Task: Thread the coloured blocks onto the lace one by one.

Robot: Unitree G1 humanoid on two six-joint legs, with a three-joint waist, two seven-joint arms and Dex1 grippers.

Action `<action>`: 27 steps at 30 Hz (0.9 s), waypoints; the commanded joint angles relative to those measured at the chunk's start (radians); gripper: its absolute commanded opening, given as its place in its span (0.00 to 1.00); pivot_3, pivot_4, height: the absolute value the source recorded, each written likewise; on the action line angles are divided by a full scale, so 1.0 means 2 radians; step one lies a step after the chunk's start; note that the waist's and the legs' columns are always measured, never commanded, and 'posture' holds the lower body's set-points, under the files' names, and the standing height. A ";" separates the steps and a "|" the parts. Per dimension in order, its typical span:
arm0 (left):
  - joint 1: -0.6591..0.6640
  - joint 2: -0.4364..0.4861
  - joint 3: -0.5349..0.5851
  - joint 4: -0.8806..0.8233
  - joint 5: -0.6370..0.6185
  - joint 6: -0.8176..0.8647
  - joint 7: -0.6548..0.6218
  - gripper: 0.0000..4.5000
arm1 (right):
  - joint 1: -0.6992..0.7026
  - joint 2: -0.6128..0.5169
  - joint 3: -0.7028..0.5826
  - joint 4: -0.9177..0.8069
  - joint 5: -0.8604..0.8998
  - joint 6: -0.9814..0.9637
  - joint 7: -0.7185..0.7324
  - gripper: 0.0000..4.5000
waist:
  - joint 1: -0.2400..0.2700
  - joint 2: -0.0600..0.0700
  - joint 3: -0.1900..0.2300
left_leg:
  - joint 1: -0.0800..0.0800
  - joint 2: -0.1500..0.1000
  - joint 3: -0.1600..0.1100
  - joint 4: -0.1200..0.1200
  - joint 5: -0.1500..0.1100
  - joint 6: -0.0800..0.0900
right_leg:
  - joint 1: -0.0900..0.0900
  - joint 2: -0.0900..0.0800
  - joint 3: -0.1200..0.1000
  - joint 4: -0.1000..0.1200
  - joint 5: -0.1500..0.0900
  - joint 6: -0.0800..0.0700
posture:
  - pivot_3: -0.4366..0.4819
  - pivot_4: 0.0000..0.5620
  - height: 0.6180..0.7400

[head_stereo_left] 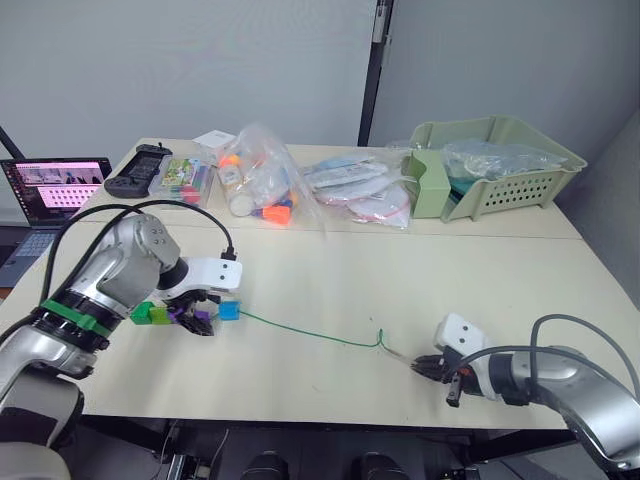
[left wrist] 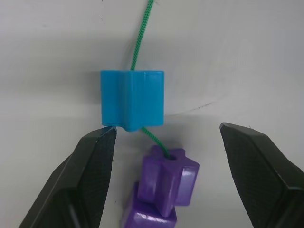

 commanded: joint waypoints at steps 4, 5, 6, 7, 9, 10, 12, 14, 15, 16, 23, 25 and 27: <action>-0.021 -0.025 -0.014 0.016 0.033 0.022 -0.005 0.82 | 0.007 0.008 -0.008 -0.022 0.003 -0.003 -0.012 0.00 | -0.001 0.000 0.000 | 0.000 0.000 0.000 0.000 0.000 0.000 | 0.000 0.000 0.000 0.000 0.000 0.000 | 0.48 0.27 1.00; -0.021 -0.027 -0.017 0.016 0.031 0.029 -0.006 0.82 | 0.008 0.009 -0.008 -0.023 0.003 -0.002 -0.013 0.00 | -0.001 0.000 0.000 | 0.000 0.000 0.000 0.000 0.000 0.000 | 0.000 0.000 0.000 0.000 0.000 0.000 | 0.48 0.27 1.00; -0.021 -0.029 -0.019 0.016 0.028 0.036 -0.007 0.82 | 0.009 0.009 -0.008 -0.024 0.004 -0.002 -0.014 0.00 | -0.001 0.000 0.000 | 0.000 0.000 0.000 0.000 0.000 0.000 | 0.000 0.000 0.000 0.000 0.000 0.000 | 0.48 0.27 1.00; -0.022 -0.029 -0.023 0.013 0.025 0.042 -0.008 0.82 | 0.010 0.008 -0.009 -0.024 0.004 -0.003 -0.014 0.00 | -0.002 0.000 0.000 | 0.000 0.000 0.000 0.000 0.000 0.000 | 0.000 0.000 0.000 0.000 0.000 0.000 | 0.48 0.27 1.00; -0.020 -0.030 -0.027 0.008 0.025 0.046 -0.008 0.82 | 0.013 0.008 -0.010 -0.023 0.004 -0.003 -0.016 0.00 | -0.001 0.000 0.000 | 0.000 0.000 0.000 0.000 0.000 0.000 | 0.000 0.000 0.000 0.000 0.000 0.000 | 0.48 0.27 1.00; -0.019 -0.031 -0.028 0.007 0.026 0.046 -0.008 0.82 | 0.013 0.008 -0.011 -0.023 0.005 -0.003 -0.016 0.00 | -0.001 0.000 0.000 | 0.000 0.000 0.000 0.000 0.000 0.000 | 0.000 0.000 0.000 0.000 0.000 0.000 | 0.48 0.27 1.00; -0.017 -0.034 -0.026 0.007 0.032 0.039 -0.005 0.82 | 0.015 0.008 -0.012 -0.025 0.006 -0.002 -0.018 0.00 | -0.001 0.000 0.000 | 0.000 0.000 0.000 0.000 0.000 0.000 | 0.000 0.000 0.000 0.000 0.000 0.000 | 0.48 0.27 1.00; -0.021 -0.033 -0.025 0.015 0.042 0.024 0.004 0.82 | 0.018 0.008 -0.014 -0.027 0.008 -0.002 -0.018 0.00 | -0.001 0.000 0.000 | 0.000 0.000 0.000 0.000 0.000 0.000 | 0.000 0.000 0.000 0.000 0.000 0.000 | 0.48 0.27 1.00; -0.025 -0.032 -0.025 0.023 0.047 0.015 0.009 0.82 | 0.018 0.008 -0.014 -0.026 0.008 -0.002 -0.019 0.00 | -0.001 0.000 0.000 | 0.000 0.000 0.000 0.000 0.000 0.000 | 0.000 0.000 0.000 0.000 0.000 0.000 | 0.48 0.27 1.00; -0.028 -0.031 -0.024 0.029 0.051 0.008 0.011 0.82 | 0.017 0.009 -0.013 -0.025 0.008 -0.002 -0.019 0.00 | -0.001 0.000 0.000 | 0.000 0.000 0.000 0.000 0.000 0.000 | 0.000 0.000 0.000 0.000 0.000 0.000 | 0.48 0.27 1.00; -0.069 -0.018 -0.011 0.104 0.072 -0.088 0.031 0.82 | 0.010 0.014 -0.008 -0.016 0.005 -0.005 -0.020 0.00 | -0.001 0.000 0.000 | 0.000 0.000 0.000 0.001 0.000 0.000 | 0.000 0.000 0.000 0.001 0.000 0.000 | 0.48 0.27 1.00; -0.079 -0.019 -0.007 0.111 0.071 -0.100 0.025 0.82 | 0.007 0.016 -0.006 -0.012 0.003 -0.006 -0.019 0.00 | -0.001 0.000 0.000 | 0.000 0.000 0.000 0.001 0.000 0.000 | 0.000 0.000 0.000 0.001 0.000 0.000 | 0.48 0.27 1.00; -0.082 -0.021 -0.003 0.104 0.066 -0.102 0.010 0.82 | 0.004 0.017 -0.004 -0.009 0.002 -0.006 -0.019 0.00 | -0.001 0.000 0.000 | 0.000 0.000 0.000 0.001 0.000 0.000 | 0.000 0.000 0.000 0.001 0.000 0.000 | 0.48 0.27 1.00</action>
